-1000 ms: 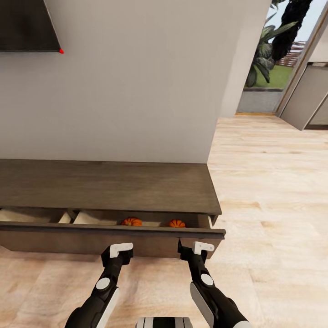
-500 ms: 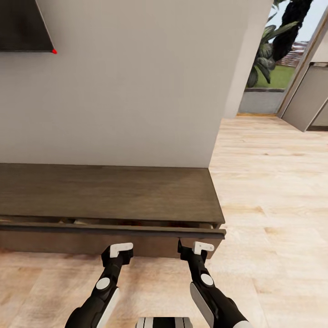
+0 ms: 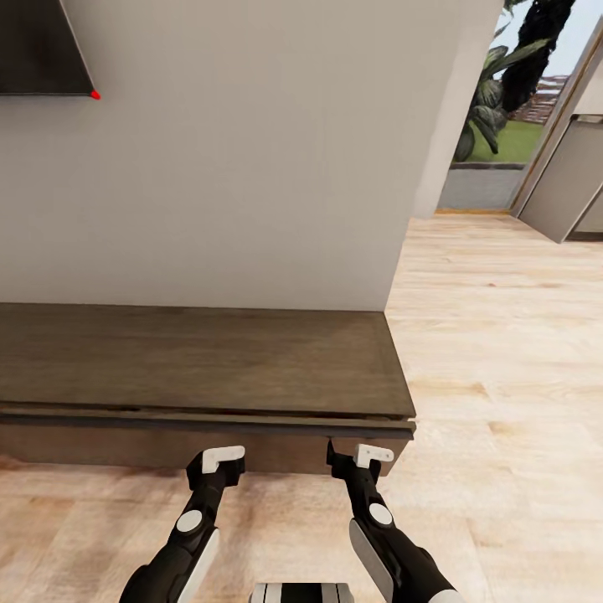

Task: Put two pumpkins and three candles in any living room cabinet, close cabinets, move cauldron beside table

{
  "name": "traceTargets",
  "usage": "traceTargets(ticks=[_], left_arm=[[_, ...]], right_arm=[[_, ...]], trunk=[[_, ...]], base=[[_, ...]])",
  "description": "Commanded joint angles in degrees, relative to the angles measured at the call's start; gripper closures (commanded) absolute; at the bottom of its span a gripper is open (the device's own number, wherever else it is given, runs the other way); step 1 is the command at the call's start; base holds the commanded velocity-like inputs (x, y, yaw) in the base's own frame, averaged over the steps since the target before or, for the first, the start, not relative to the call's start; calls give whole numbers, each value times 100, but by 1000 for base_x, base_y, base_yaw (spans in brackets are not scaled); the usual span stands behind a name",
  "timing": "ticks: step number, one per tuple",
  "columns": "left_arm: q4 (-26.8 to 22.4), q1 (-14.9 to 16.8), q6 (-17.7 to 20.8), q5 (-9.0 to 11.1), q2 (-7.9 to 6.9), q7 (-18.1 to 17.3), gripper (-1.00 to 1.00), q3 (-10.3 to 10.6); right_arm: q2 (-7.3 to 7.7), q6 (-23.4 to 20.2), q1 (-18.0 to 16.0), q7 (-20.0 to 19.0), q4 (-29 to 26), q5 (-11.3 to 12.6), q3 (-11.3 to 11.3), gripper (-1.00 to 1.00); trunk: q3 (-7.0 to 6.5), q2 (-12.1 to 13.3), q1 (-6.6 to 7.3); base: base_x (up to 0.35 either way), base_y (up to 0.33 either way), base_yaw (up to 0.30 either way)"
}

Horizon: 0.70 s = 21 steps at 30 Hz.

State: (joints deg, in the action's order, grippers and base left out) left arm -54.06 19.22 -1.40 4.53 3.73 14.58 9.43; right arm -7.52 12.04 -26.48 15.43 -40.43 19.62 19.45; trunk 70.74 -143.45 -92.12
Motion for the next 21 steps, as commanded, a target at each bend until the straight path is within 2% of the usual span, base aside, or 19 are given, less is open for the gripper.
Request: traceTargets(ticks=[1,21], left_arm=[[1,3,-16,48,-4,36,-100,20],[-12,3,-13,48,-4,36,-100,19]], right_arm=[[3,36,-6,31,0,49,32,-100],[0,36,-6,31,0,42,32,-100]], trunk=[[4,-1,1],[4,-1,1]], base=[[81,0,0],[27,0,0]])
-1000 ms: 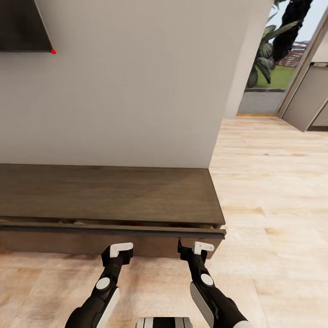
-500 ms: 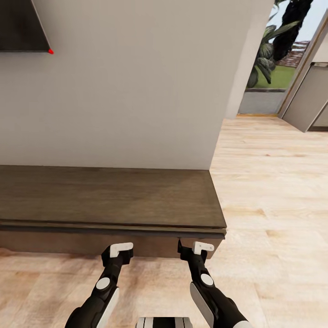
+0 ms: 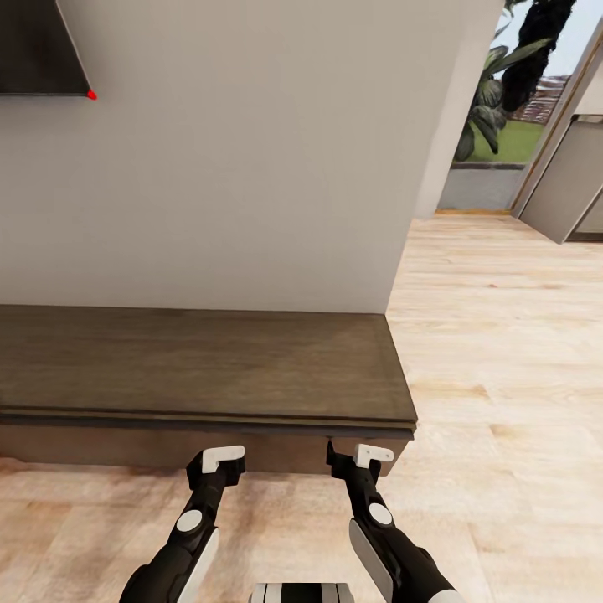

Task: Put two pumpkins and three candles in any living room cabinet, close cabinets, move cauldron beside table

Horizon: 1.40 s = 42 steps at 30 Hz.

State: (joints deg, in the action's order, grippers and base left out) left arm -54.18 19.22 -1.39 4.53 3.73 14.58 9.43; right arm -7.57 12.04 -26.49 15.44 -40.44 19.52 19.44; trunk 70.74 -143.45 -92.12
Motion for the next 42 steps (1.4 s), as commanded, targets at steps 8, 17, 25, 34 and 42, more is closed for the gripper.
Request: traceTargets(ticks=[8,17,25,34,42], left_arm=[[-5,3,-19,48,-4,36,-100,24],[-5,3,-11,48,-4,36,-100,22],[-266,3,479,65,9,19,-100,15],[-1451,17,3730,300,165,6,-100,-13],[-1431,20,4630,360,214,18,-100,-147]], right_arm=[[1,35,-6,30,1,52,33,-100],[5,12,-6,30,1,52,33,-100],[2,-902,1,47,-35,66,-4,-100],[82,-2996,2,98,-423,176,-510,-100],[102,-4180,468,109,-1056,138,-1559,-100]], trunk=[[4,-2,1],[4,-2,1],[4,-2,1],[-107,5,14],[-284,16,35]], base=[[38,15,0],[-254,0,0],[-207,0,0],[-6,0,0],[0,0,0]])
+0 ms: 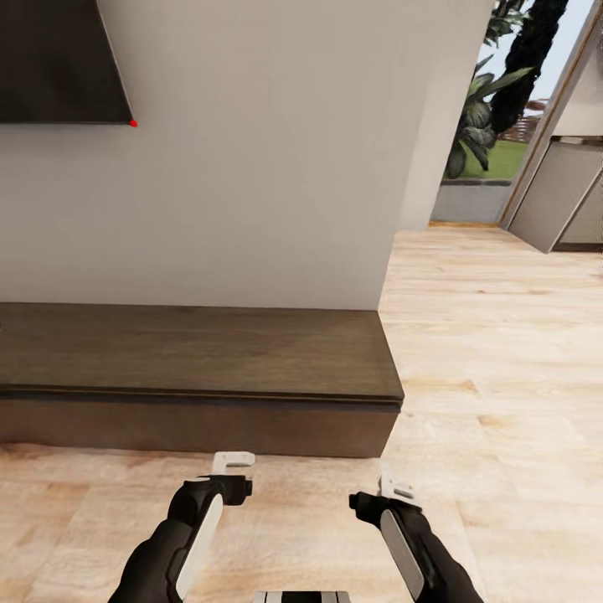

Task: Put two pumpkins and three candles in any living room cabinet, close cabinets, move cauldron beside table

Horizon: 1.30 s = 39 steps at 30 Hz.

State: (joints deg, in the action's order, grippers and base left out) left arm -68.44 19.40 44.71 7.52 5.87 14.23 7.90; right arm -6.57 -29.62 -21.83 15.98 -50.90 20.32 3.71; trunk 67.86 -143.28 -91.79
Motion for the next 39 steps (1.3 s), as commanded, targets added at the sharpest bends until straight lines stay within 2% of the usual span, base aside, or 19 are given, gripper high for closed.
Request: traceTargets(ticks=[1,4,15,17,18,19,21,25,32,39], left_arm=[[23,3,71,63,0,60,-100,0],[137,3,108,65,1,69,-100,-70],[658,3,59,65,-48,33,-100,-198],[740,3,55,61,-60,16,-100,-405],[824,3,34,61,-89,-4,-100,-1113],[875,3,29,54,-96,-6,-100,-1340],[1003,3,20,30,-93,-3,-100,-1494],[1142,3,-17,19,-65,9,-100,-1540],[1773,3,-530,14,22,75,-100,-1562],[1868,3,-656,41,22,80,-100,-1585]], right_arm=[[2,-50,143,59,-42,42,-3,-100],[12,-61,275,56,-53,27,-35,-100],[49,-34,319,54,-17,108,-49,-100],[50,-26,320,58,14,111,-52,-100],[36,-8,320,65,240,98,-50,-100],[41,13,320,57,298,109,-49,-100],[40,163,320,48,376,87,-46,-100],[48,448,320,19,561,109,-51,-100],[45,541,320,21,829,103,-54,-100],[58,540,320,14,844,95,-56,-100]], trunk=[[-18,0,4],[-85,4,11],[-283,442,251],[-319,522,295],[-337,562,317],[-355,602,339],[-390,682,383],[-462,843,471],[-588,1123,625],[-714,1404,778]], base=[[0,0,0],[0,0,0],[0,0,0],[0,0,0],[0,0,0],[0,0,0],[0,0,0],[0,0,0],[0,0,0],[0,0,5]])
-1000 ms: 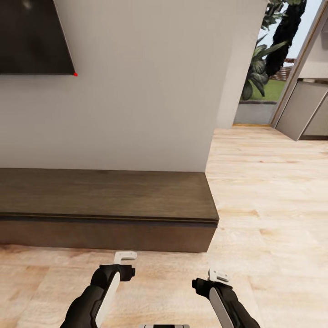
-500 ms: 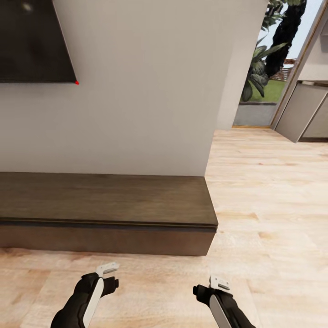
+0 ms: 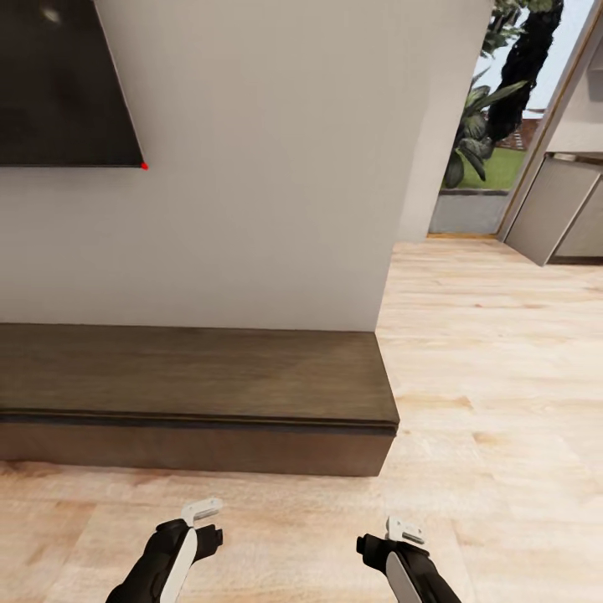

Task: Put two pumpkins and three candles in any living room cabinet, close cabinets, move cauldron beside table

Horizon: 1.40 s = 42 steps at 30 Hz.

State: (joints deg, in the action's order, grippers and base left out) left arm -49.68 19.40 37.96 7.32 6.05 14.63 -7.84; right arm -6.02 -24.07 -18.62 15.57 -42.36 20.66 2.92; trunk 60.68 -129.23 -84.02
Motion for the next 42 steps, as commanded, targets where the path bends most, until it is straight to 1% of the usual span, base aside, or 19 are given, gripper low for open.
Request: traceTargets(ticks=[1,6,10,14,17,20,21,22,23,25,36,42], left_arm=[[-4,2,15,62,10,41,-100,-8],[2,2,-11,42,30,48,-100,9],[10,2,-18,34,123,42,-100,11],[11,2,-26,33,150,41,-100,13],[39,2,-108,32,182,40,-100,26],[128,2,-168,26,213,40,-100,251],[144,2,-180,25,217,43,-100,392],[147,2,-182,25,218,45,-100,434],[153,2,-191,24,220,47,-100,528],[158,2,-210,24,221,48,-100,596],[162,2,-224,37,222,42,-100,632],[162,2,-226,48,221,47,-100,628]], right_arm=[[1,-14,-1,57,-13,54,23,-100],[-3,-11,-1,59,-28,26,26,-100],[-4,-9,-1,60,-35,-2,47,-100],[-7,-10,-1,60,-29,-8,68,-100],[-12,-10,-1,60,-27,-9,75,-100],[-10,-10,-1,60,-27,-9,77,-100],[-7,-10,-1,60,-27,-9,77,-100],[-8,-10,-1,60,-27,-9,77,-100],[-8,-10,-1,60,-30,-9,77,-100],[-11,-10,-1,60,-34,-9,77,-100],[-5,-10,-1,60,-36,-17,77,-100],[-4,-8,-1,60,-36,-18,77,-100]], trunk=[[-13,39,23],[-103,240,133],[-161,400,221],[-209,561,309],[-243,681,375],[-277,801,441],[-288,842,463],[-299,882,485],[-311,922,507],[-333,1002,551],[-457,1443,792],[-525,1684,924]], base=[[0,0,99],[-84,0,221],[-227,-35,250],[-51,-13,207],[-15,-7,197],[-149,-136,195],[-206,-189,194],[-211,-194,194],[-222,-203,194],[-227,-208,194],[-224,-202,194],[-34,-28,194]])
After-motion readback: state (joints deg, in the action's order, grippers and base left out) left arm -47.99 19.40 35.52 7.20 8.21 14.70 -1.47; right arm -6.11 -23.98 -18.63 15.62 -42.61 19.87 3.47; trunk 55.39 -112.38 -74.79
